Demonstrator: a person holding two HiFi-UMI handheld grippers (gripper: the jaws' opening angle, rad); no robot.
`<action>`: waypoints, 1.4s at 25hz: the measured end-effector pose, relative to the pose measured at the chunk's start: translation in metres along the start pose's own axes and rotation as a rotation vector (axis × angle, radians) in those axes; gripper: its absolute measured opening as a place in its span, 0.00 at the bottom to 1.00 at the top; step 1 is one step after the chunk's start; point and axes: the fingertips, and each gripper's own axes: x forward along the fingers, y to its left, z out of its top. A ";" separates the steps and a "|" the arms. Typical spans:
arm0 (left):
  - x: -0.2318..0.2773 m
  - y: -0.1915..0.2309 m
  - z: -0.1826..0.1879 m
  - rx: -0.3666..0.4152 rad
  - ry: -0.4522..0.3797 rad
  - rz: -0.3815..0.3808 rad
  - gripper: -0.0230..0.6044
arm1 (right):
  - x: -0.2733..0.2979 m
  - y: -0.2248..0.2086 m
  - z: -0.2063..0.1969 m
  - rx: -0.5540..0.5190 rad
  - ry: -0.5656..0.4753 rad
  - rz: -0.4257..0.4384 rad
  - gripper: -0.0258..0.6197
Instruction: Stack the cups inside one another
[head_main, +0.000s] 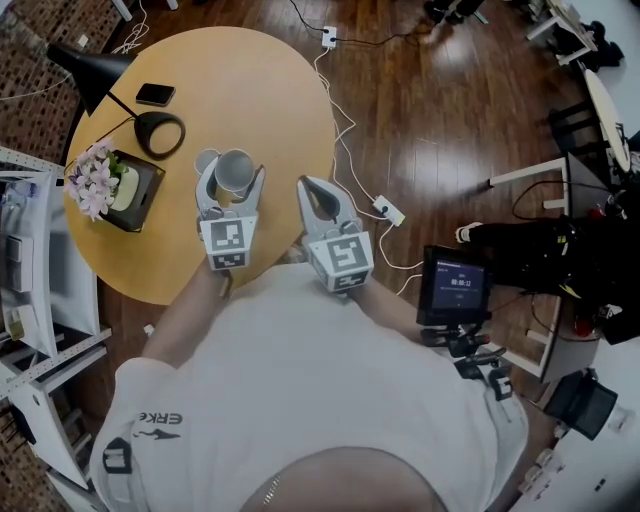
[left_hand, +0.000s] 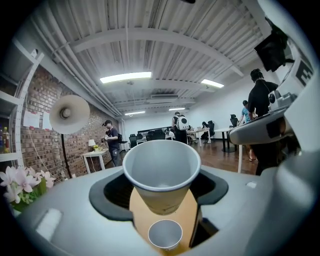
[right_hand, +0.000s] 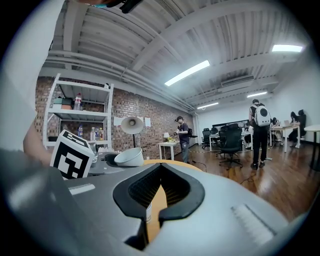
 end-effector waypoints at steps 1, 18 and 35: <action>0.001 -0.004 0.000 0.002 0.007 0.002 0.57 | -0.003 -0.004 0.002 0.001 -0.002 0.000 0.06; 0.020 -0.003 -0.064 -0.014 0.162 0.015 0.57 | 0.026 -0.015 -0.018 0.019 0.071 0.041 0.06; 0.024 -0.009 -0.112 -0.009 0.237 0.018 0.57 | 0.038 -0.018 -0.037 0.022 0.126 0.065 0.06</action>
